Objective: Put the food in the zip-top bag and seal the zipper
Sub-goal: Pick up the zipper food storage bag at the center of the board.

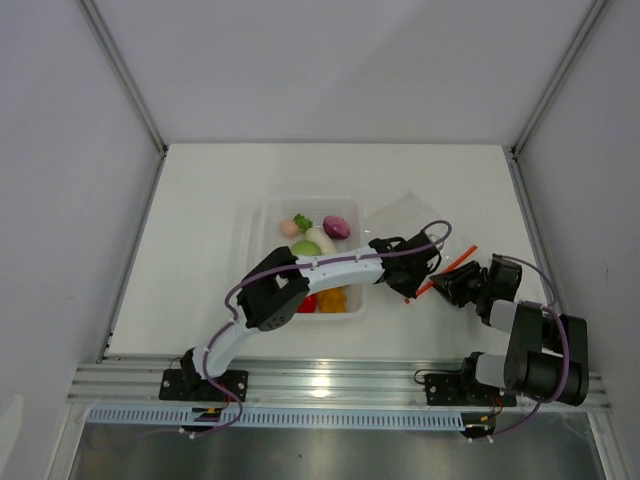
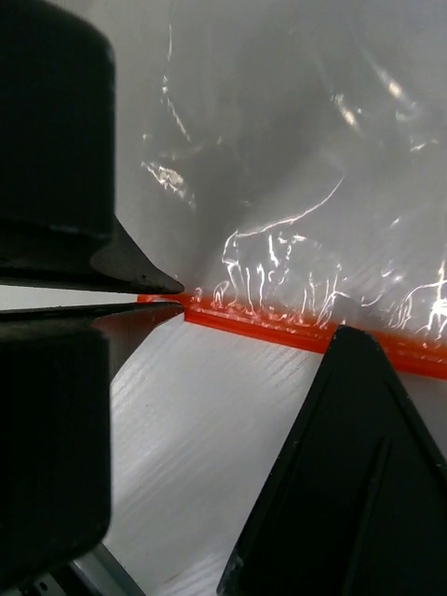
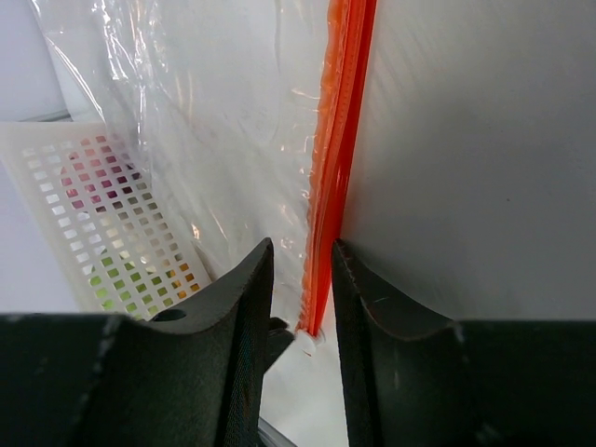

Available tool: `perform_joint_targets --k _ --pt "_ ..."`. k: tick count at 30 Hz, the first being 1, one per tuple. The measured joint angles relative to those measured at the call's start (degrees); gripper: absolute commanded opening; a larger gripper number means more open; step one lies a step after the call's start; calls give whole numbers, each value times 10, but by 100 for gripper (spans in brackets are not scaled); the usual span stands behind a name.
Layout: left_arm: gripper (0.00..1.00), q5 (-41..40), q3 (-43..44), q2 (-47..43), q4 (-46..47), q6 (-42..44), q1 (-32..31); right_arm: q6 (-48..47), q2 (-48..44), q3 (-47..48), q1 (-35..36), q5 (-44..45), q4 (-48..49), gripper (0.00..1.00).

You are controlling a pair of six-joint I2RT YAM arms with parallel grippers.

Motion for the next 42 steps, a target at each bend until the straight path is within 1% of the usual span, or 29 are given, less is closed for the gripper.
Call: perform_joint_targets --k 4,11,20,26,28,29,30,32,33,37,39,40,42 --pt "0 30 0 10 7 -6 4 9 9 0 7 -1 15 34" --pt "0 55 -7 11 22 -9 10 15 9 4 15 2 17 34" --pt "1 79 -37 5 74 -10 11 14 8 28 20 6 14 34" --pt "0 88 -57 -5 90 -11 11 15 50 29 26 11 26 34" --pt "1 92 -68 -11 100 -12 11 16 64 29 28 5 49 33" --pt "1 93 -78 -15 108 -14 11 16 70 29 28 4 59 31" --pt "1 94 -88 -21 115 -14 11 16 76 29 29 3 68 27" --pt "0 96 -105 -31 123 -13 11 14 85 31 30 3 74 14" --pt "1 98 -115 -37 125 -13 11 14 89 33 30 5 73 0" --pt "1 97 -174 -79 133 -8 10 7 83 53 35 12 37 0" --pt "7 94 -194 -99 133 -4 10 -3 58 72 42 21 -5 0" --pt "15 92 -204 -112 133 -1 9 -10 36 84 45 26 -34 0" --pt "19 86 -225 -145 136 11 6 -26 -24 106 50 38 -89 0"
